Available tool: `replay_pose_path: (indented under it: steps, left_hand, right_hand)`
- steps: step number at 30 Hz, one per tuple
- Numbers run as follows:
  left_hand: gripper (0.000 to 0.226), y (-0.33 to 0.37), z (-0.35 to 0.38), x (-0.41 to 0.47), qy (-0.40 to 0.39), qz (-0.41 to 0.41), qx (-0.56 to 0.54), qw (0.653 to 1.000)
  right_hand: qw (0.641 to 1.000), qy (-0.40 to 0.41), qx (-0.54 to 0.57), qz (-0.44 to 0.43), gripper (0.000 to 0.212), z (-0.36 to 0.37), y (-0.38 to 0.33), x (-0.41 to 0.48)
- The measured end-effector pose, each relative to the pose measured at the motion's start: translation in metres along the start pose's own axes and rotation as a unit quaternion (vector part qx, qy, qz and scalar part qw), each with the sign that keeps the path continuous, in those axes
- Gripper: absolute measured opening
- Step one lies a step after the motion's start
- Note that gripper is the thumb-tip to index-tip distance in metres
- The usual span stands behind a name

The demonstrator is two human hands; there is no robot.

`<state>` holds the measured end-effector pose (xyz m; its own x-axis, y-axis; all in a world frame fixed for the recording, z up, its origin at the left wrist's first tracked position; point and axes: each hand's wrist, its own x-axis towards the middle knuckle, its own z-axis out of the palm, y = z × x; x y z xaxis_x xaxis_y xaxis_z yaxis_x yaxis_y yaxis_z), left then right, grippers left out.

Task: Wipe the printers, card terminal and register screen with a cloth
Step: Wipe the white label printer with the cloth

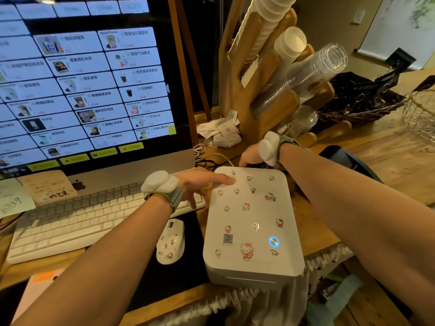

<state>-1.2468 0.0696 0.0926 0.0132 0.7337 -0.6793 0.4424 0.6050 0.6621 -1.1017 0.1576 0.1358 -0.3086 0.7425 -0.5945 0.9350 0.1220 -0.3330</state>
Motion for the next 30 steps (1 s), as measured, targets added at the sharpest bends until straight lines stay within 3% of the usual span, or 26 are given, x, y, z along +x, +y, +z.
replay_pose_path:
  steps: [3, 9, 13, 16, 20, 24, 28, 30]
  left_hand:
    - [0.071, 0.0, -0.001, 0.001, 0.008, 0.001, 0.008, 1.0]
    - [0.082, 0.001, 0.001, -0.001, 0.008, -0.012, 0.005, 1.0]
    - [0.084, 0.002, 0.001, 0.0, 0.008, -0.016, 0.0, 1.0]
    - [0.072, 0.002, 0.002, -0.002, 0.01, -0.022, 0.004, 1.0]
    - [0.091, 0.001, 0.002, 0.0, 0.027, -0.017, 0.009, 0.999]
    - [0.092, 0.003, 0.002, -0.004, 0.031, -0.022, 0.006, 0.999]
    - [0.094, 0.003, 0.003, -0.004, 0.025, -0.021, 0.006, 0.999]
    - [0.094, 0.004, 0.004, -0.005, 0.025, -0.022, 0.008, 0.999]
  right_hand:
    - [0.989, -0.049, 0.138, -0.015, 0.014, -0.002, -0.014, -0.001]
    - [0.999, 0.012, 0.028, 0.03, 0.017, 0.003, -0.005, -0.001]
    - [0.992, -0.027, 0.125, 0.005, 0.015, 0.001, -0.01, -0.006]
    - [0.996, -0.003, 0.077, 0.042, 0.016, 0.002, -0.003, -0.005]
    - [0.99, -0.036, 0.135, -0.006, 0.014, 0.001, -0.016, -0.006]
    - [0.997, 0.041, 0.049, 0.035, 0.028, 0.006, -0.001, 0.004]
    - [0.995, -0.012, 0.102, 0.005, 0.018, 0.007, -0.007, -0.002]
    - [0.999, -0.004, 0.037, 0.0, 0.021, 0.006, -0.004, -0.002]
